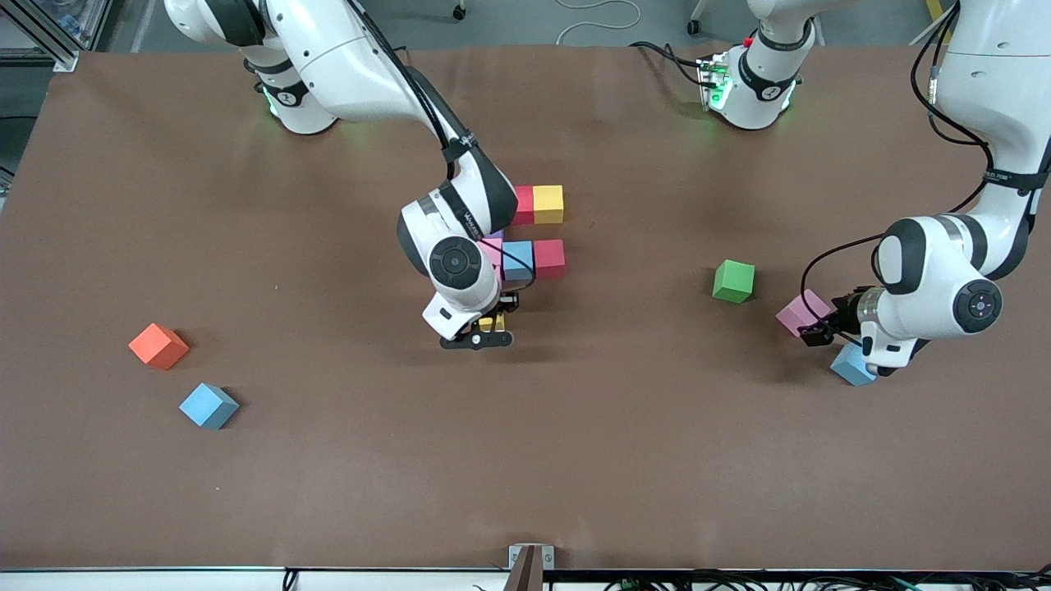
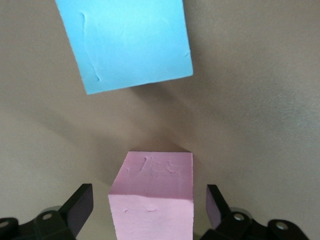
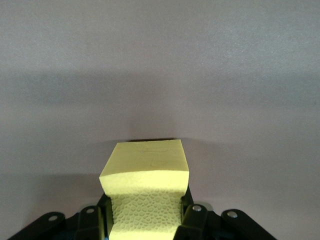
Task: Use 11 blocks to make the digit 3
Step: 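Lower the left gripper onto the pink cube and grasp it, then carry the pink cube with the left gripper to the cluster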
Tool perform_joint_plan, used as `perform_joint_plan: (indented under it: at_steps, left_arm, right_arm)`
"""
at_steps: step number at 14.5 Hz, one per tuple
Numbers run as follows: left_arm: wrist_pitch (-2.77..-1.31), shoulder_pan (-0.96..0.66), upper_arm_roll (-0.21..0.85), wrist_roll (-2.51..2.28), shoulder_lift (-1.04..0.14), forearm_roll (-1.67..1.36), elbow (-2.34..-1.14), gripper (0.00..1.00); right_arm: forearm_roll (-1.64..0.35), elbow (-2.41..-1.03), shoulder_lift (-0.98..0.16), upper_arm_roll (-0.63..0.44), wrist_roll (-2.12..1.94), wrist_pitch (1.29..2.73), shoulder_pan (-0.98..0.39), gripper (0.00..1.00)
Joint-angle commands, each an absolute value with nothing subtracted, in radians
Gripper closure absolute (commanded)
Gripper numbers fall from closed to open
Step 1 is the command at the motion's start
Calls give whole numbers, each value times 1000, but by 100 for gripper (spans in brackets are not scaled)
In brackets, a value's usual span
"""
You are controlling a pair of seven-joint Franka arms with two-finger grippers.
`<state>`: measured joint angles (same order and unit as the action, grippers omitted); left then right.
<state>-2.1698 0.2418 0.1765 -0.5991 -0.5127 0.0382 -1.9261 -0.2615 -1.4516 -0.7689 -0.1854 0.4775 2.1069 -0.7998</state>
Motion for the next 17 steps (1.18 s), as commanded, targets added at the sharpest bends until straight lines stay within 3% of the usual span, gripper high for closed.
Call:
perform_joint_plan:
  at_steps: [1, 2, 5, 7, 14, 17]
  left_arm:
    - [-2181, 247, 181, -577, -526, 18, -1936, 7]
    - [-2184, 248, 183, -575, -526, 18, -1936, 14]
    - [-2184, 244, 183, -578, -523, 17, -1931, 57]
    - [-2181, 244, 186, -587, -506, 15, -1918, 76]
    - [-2163, 219, 288, -852, -480, -29, -1806, 83]
    - [-2161, 123, 307, -1102, -489, -18, -1764, 83]
  right_arm:
    - [-275, -1442, -775, -189, 494, 2095, -802, 99]
    - [-275, -1442, -775, -189, 494, 2095, -802, 99]
    - [-275, -1442, -776, -189, 502, 2098, -804, 99]
    - [-275, -1442, -778, -189, 502, 2098, -802, 99]
    - [-273, -1442, -784, -189, 503, 2108, -804, 99]
    - [-273, -1443, -785, -189, 505, 2108, -804, 99]
